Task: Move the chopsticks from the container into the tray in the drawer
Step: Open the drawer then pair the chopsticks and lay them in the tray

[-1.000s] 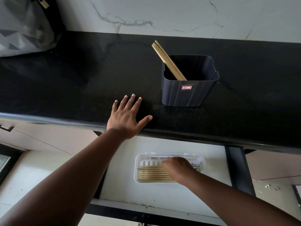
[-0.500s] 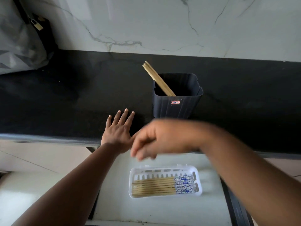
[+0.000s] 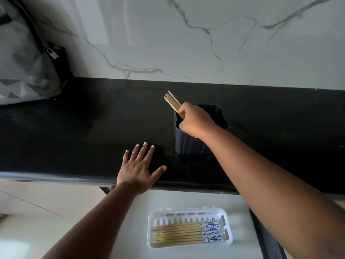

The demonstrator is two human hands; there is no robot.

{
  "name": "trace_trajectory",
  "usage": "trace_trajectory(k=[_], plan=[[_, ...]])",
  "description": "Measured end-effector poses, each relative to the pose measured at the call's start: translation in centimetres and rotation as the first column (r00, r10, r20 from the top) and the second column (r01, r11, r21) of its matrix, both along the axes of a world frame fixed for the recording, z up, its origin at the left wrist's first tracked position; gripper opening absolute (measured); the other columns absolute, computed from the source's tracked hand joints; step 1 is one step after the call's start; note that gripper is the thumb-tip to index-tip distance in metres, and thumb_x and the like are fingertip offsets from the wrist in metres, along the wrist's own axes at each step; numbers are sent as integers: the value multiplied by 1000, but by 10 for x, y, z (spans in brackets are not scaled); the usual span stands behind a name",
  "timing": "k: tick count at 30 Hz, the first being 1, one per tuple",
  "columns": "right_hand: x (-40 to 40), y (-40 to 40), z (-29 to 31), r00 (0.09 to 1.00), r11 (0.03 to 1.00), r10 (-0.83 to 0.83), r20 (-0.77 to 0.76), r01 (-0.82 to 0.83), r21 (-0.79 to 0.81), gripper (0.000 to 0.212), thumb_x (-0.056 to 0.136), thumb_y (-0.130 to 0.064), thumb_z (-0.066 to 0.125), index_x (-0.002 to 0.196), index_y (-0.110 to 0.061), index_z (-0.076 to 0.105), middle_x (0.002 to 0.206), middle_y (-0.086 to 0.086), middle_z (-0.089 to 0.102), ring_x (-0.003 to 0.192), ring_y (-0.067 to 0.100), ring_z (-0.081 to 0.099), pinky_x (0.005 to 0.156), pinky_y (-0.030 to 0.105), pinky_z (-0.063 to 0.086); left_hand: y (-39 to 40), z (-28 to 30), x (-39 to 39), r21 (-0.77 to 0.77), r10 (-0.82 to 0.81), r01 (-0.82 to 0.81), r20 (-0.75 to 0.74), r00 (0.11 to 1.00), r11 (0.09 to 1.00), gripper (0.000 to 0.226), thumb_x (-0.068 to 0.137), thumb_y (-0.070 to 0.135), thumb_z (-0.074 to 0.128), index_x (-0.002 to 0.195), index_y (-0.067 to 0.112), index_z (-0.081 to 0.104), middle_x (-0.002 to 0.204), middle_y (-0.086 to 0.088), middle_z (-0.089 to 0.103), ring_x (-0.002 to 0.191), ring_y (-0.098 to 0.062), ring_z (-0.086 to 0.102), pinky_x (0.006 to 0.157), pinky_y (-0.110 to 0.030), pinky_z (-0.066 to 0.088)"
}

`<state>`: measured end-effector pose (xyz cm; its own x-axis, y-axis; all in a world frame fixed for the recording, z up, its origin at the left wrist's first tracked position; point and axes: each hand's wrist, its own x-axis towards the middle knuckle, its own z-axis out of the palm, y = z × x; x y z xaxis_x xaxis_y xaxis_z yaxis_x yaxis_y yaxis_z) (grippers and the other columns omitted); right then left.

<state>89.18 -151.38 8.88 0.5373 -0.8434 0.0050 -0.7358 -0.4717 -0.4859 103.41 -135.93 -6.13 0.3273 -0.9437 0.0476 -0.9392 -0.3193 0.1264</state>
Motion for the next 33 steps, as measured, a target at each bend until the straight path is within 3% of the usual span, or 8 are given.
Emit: trace_trajectory(k=[2,6,11,23,25,27,30,33], plan=[[6,-1,-3,999,996,-21,-34,18,-83,30,84,-9,59,111,-15,48,90,1,48,71,19,54,46,29,40,0,-1,1,-8,2,-2,0,1000,1000,94,77,86,0,154,33,7,163,5,2,150,-17,-4,120,-43,-5],[11,-5,0,992,988,-78,-100,63,-143,23,86,-11,61,98,-14,41,79,1,45,67,21,51,43,27,29,0,-2,1,-12,4,-4,12,1000,1000,94,77,86,0,154,33,6,163,5,3,150,-17,-4,120,-43,-5],[12,-8,2,984,977,-102,-145,72,-200,17,91,-15,61,103,-10,50,88,6,52,76,26,52,56,33,39,0,-2,1,-13,2,-2,11,1000,1000,93,78,86,0,154,33,6,163,5,2,150,-17,-5,120,-43,-5],[7,-14,5,986,971,-98,-137,65,-228,9,93,-16,55,94,-8,60,72,4,53,71,27,58,54,31,39,0,-1,2,-10,-4,4,-3,1000,1000,93,77,87,1,154,34,6,163,5,1,150,-16,-6,120,-43,-5],[-5,-16,14,995,957,-97,1,94,-273,13,91,-19,56,80,-11,58,72,4,58,72,29,61,55,29,38,0,-2,2,-5,-4,4,-8,1000,1000,94,77,87,1,154,35,5,163,5,1,150,-17,-6,120,-43,-5],[-21,-17,32,957,952,-76,280,153,-266,20,89,-24,61,74,-10,62,67,1,63,65,24,63,53,28,41,-1,-3,3,2,-4,4,-13,1000,1000,94,76,87,1,154,35,4,163,5,0,150,-17,-7,120,-43,-6],[-46,-10,73,727,979,-48,685,170,-112,13,87,-24,68,77,-16,69,68,-2,69,62,19,68,59,33,56,-1,-3,3,64,4,-3,-25,1000,998,94,76,87,1,154,34,1,163,4,-3,149,-18,-10,118,-44,-9],[-67,-1,107,467,991,-132,874,44,126,7,86,-17,71,79,-16,70,71,1,73,68,18,73,65,32,60,-11,11,-6,198,100,-71,-143,985,978,88,84,79,25,154,31,3,164,1,-6,149,-22,-11,118,-49,-7]])
